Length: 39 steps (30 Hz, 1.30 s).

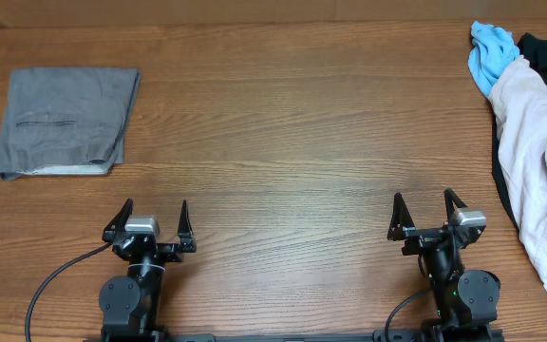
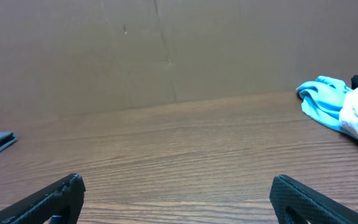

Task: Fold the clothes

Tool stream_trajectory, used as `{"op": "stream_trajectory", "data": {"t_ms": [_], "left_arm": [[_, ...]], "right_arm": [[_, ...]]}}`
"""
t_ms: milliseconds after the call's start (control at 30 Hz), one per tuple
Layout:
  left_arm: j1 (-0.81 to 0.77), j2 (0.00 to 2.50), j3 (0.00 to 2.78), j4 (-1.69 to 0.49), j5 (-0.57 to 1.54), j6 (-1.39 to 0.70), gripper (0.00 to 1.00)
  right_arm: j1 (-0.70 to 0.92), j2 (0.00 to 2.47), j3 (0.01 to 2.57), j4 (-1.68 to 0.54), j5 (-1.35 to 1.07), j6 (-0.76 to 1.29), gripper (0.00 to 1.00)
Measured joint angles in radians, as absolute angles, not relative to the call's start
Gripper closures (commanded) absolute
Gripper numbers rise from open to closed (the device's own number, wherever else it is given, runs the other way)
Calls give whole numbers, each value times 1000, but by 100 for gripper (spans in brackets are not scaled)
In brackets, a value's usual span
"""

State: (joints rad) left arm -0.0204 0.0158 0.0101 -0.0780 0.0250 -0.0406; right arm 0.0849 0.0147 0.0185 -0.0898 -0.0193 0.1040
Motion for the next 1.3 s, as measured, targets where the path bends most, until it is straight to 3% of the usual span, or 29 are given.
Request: {"op": "stream_trajectory", "data": {"t_ms": [1300], "left_arm": [[-20,16,10,-78,25,-41,0]], "right_arm": [[85,15,19,-68,-11,130,0]]}}
